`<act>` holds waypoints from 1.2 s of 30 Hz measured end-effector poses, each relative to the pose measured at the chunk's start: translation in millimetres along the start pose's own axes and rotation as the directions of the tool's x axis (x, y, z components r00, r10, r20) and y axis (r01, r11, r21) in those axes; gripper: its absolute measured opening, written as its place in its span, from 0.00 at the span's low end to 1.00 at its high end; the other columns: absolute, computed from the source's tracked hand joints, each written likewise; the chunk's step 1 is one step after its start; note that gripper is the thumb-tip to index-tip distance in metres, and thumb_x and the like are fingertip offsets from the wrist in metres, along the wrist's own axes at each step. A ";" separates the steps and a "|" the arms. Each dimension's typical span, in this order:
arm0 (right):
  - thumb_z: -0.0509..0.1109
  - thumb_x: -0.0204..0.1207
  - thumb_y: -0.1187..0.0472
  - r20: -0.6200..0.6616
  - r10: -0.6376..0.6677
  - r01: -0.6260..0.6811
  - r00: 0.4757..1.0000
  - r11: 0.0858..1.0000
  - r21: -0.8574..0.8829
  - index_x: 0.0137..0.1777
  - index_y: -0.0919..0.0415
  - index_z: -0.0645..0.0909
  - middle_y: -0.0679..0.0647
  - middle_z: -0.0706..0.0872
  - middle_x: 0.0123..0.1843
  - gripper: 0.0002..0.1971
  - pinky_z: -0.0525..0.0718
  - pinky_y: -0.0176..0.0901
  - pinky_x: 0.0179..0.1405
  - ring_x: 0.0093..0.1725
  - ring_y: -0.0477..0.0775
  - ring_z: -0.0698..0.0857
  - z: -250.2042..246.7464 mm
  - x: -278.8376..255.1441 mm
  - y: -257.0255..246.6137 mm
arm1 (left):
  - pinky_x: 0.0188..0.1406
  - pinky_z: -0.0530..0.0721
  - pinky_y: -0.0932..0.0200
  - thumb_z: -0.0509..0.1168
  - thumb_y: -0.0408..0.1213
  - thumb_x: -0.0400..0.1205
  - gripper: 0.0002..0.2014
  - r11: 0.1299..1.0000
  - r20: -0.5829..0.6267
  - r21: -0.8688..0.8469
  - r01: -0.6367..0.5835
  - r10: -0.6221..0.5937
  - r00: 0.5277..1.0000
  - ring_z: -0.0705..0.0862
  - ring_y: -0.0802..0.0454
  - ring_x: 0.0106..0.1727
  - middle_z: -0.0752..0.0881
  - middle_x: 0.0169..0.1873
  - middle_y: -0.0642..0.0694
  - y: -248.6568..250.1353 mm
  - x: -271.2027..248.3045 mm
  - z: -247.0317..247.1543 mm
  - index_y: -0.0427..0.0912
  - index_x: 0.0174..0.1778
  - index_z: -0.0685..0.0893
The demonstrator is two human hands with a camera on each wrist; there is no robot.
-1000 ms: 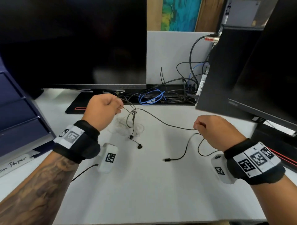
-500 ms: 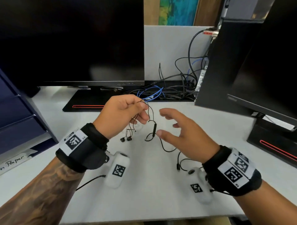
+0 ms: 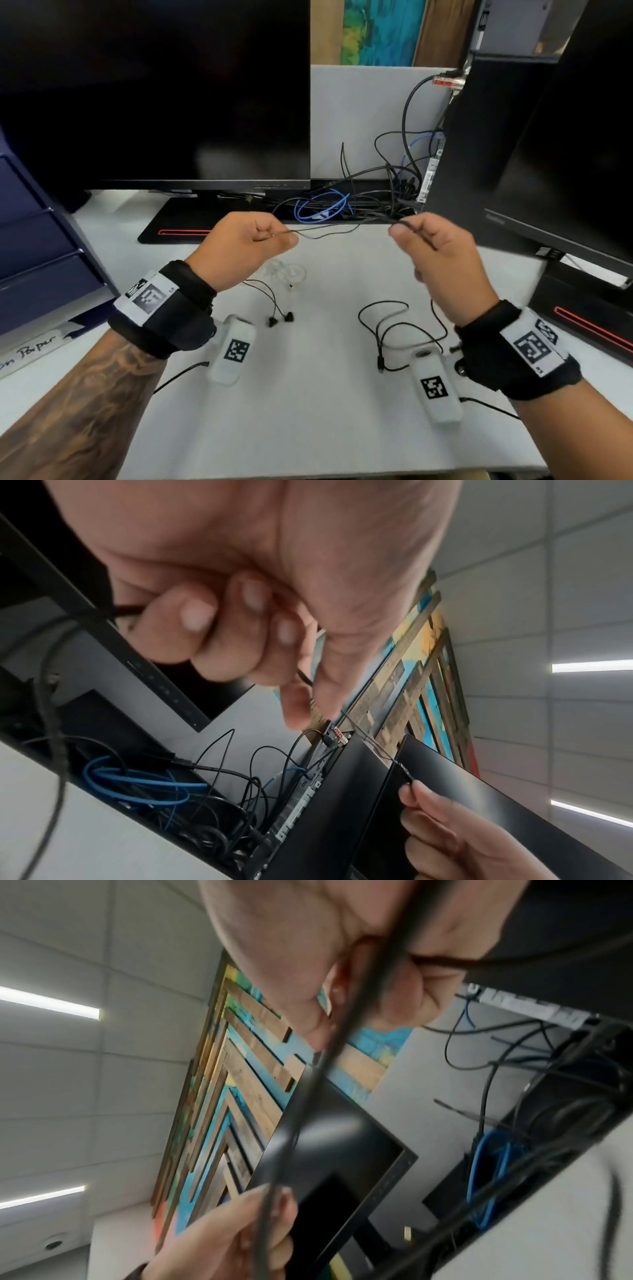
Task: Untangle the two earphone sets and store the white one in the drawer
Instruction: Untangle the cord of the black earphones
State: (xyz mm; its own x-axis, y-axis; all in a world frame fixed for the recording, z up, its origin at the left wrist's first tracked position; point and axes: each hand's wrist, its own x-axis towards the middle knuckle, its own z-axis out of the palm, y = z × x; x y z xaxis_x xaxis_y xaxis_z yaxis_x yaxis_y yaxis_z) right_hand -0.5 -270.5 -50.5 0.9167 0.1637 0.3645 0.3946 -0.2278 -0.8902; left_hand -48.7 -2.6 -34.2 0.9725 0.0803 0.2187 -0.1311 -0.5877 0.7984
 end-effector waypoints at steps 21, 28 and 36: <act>0.72 0.82 0.67 0.439 -0.093 0.023 0.893 0.987 0.161 0.81 0.56 0.70 0.55 0.88 0.66 0.28 0.79 0.44 0.71 0.67 0.50 0.86 27.6 -26.4 -15.1 | 0.30 0.69 0.62 0.60 0.35 0.88 0.13 0.934 0.228 -0.313 -0.171 0.249 0.941 0.69 0.56 0.28 0.78 0.27 0.53 33.2 -20.3 29.2 0.28 0.48 0.84; 0.69 0.78 0.48 0.512 0.101 -0.306 0.853 0.891 0.335 0.69 0.59 0.80 0.62 0.91 0.51 0.23 0.85 0.49 0.63 0.54 0.62 0.91 7.4 -17.1 -32.6 | 0.36 0.73 0.78 0.62 0.27 0.87 0.10 0.934 0.160 -0.273 -0.230 0.280 0.947 0.80 0.67 0.32 0.86 0.34 0.60 36.7 -23.1 33.2 0.33 0.49 0.89; 0.73 0.82 0.56 0.465 0.103 -0.144 0.879 0.988 0.053 0.57 0.57 0.87 0.48 0.76 0.27 0.08 0.79 0.38 0.31 0.27 0.44 0.72 6.1 -17.6 -32.9 | 0.39 0.79 0.65 0.67 0.34 0.85 0.07 0.950 0.173 -0.213 -0.230 0.268 0.948 0.81 0.58 0.37 0.89 0.36 0.54 31.0 -23.2 36.5 0.40 0.49 0.91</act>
State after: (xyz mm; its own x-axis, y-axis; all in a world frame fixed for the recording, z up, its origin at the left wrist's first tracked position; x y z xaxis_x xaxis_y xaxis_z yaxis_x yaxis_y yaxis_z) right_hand -30.0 -260.1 -29.3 0.8174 0.5670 0.1019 0.2550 -0.1976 -0.9465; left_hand -68.3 -52.1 -35.1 0.9198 -0.2204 0.3245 -0.3890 -0.4049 0.8275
